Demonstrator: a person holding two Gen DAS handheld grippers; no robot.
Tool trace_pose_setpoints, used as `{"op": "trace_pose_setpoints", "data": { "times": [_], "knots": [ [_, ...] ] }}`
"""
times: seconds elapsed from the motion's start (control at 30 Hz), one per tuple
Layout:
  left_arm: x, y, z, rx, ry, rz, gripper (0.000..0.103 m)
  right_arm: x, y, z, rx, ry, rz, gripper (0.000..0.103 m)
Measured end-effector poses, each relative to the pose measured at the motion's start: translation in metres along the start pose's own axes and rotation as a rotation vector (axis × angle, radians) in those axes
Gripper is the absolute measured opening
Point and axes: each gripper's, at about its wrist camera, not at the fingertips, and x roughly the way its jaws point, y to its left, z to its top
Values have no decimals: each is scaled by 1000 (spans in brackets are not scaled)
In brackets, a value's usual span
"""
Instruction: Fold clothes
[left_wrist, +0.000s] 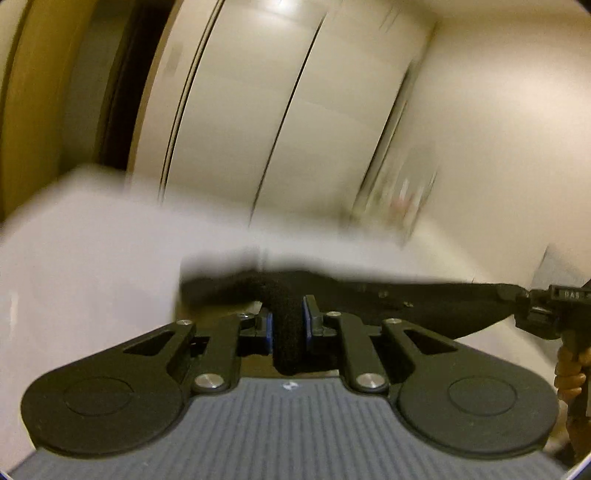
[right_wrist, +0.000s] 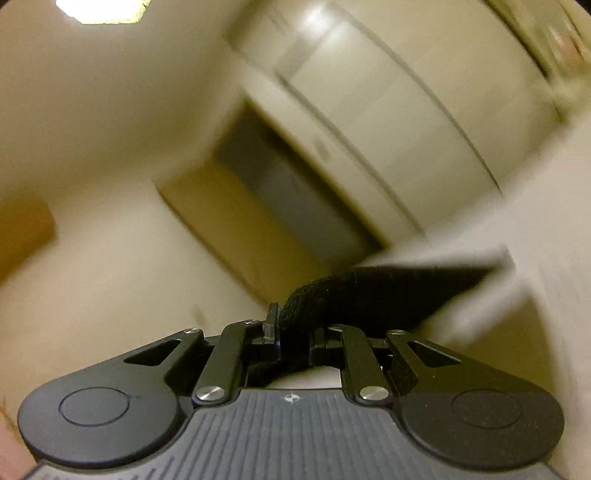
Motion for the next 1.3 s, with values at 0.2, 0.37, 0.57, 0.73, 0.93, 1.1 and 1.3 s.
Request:
{"op": "trace_pose_setpoints", "data": {
  "times": [0.2, 0.37, 0.57, 0.73, 0.93, 1.1, 1.3],
  "knots": [
    [60, 40, -196, -179, 574, 291, 8, 9, -146, -198, 336, 573, -449, 15],
    [67, 54, -237, -271, 647, 343, 12, 17, -174, -230, 338, 628, -506, 19],
    [92, 85, -265, -366, 604, 301, 30, 28, -207, -269, 340, 693, -573, 50],
    [119, 109, -286, -455, 584, 252, 33, 45, -237, -288, 352, 679, -593, 53],
    [118, 131, -312, -534, 490, 151, 50, 56, -272, -304, 400, 542, -526, 62],
    [118, 149, -337, -623, 392, 43, 49, 56, -308, -323, 502, 465, -344, 63],
    [111, 149, -360, -541, 276, -32, 43, 43, -320, -329, 465, 391, -186, 51]
  ]
}}
